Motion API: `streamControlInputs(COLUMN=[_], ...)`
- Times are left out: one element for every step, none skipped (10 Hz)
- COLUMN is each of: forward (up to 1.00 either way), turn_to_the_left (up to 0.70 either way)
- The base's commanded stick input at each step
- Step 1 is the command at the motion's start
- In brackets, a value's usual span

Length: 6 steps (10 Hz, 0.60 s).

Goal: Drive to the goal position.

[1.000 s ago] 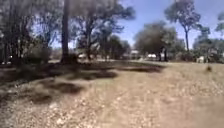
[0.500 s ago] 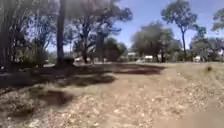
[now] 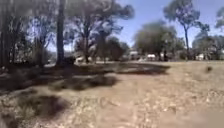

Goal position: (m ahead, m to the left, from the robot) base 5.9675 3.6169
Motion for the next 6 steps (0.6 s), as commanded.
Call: streamControlInputs(forward=[0.70, 0.70, 0.70, 0.70, 0.70, 0.70], turn_to_the_left=[0.00, -0.17, -0.35, -0.11, 0.00, 0.00])
